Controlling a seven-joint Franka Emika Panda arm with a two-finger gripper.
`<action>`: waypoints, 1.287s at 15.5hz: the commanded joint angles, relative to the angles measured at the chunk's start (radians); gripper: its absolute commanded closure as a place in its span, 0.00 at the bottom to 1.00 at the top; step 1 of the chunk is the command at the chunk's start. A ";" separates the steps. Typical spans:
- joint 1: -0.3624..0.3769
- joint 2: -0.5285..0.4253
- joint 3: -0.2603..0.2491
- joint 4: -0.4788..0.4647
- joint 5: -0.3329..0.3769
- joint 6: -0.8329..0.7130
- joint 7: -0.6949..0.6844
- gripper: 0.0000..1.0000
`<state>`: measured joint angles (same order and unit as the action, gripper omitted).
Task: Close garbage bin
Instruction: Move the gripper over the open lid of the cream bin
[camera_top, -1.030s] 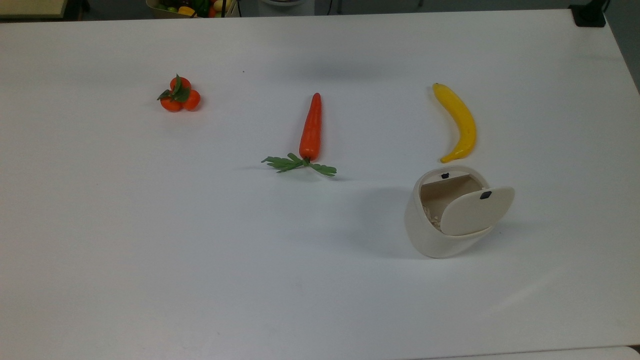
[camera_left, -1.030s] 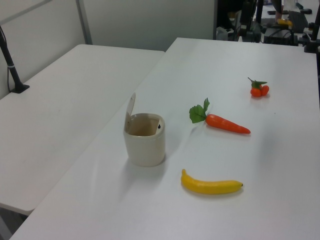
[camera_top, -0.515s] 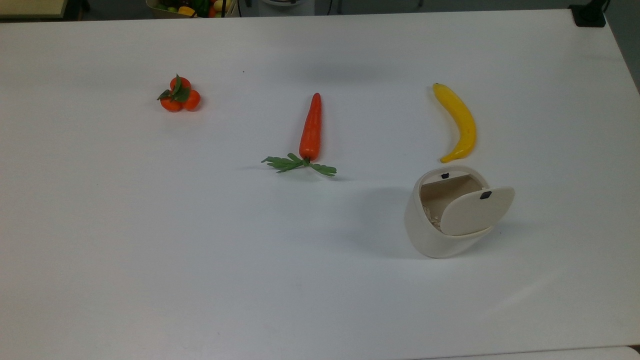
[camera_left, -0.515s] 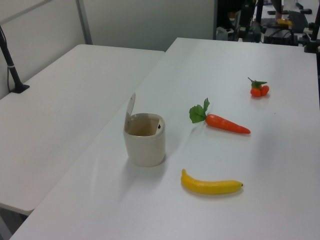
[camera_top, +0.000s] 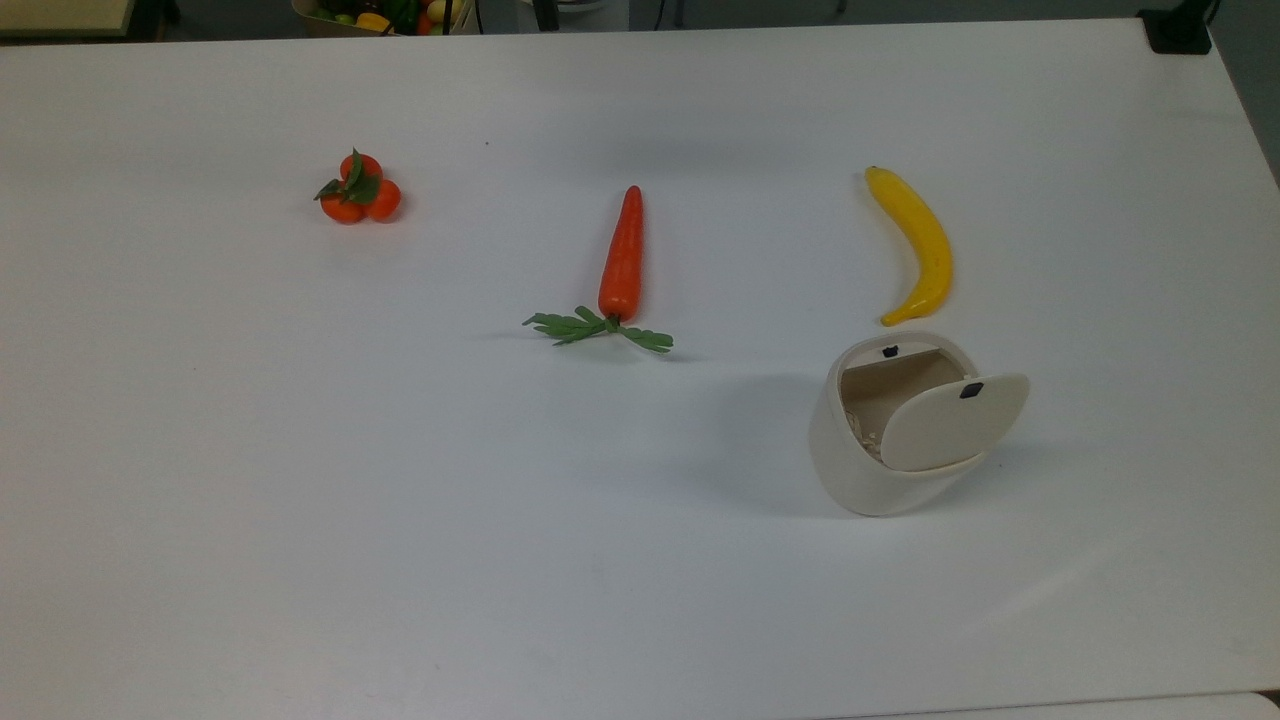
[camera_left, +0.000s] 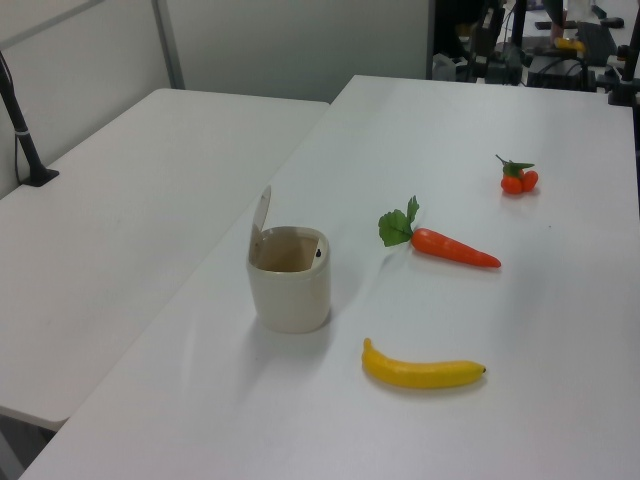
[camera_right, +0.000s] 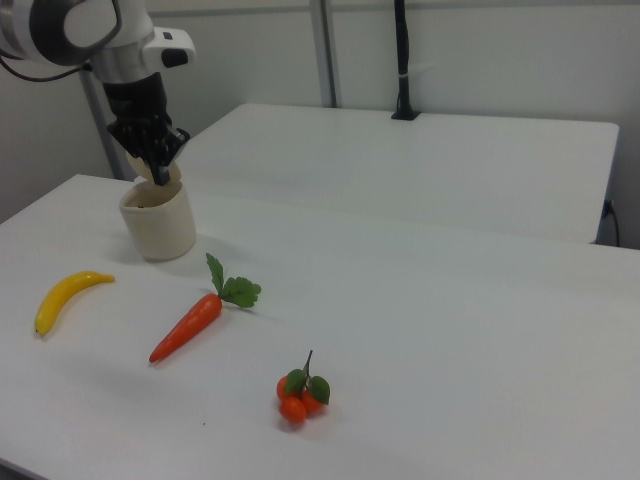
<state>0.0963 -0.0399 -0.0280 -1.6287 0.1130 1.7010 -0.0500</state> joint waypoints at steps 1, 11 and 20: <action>0.013 0.011 -0.003 -0.017 0.071 0.058 -0.021 1.00; 0.091 0.132 0.060 0.046 0.090 0.395 0.062 1.00; 0.181 0.345 0.080 0.230 0.044 0.653 0.179 1.00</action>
<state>0.2514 0.2417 0.0548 -1.4498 0.1750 2.2532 0.1024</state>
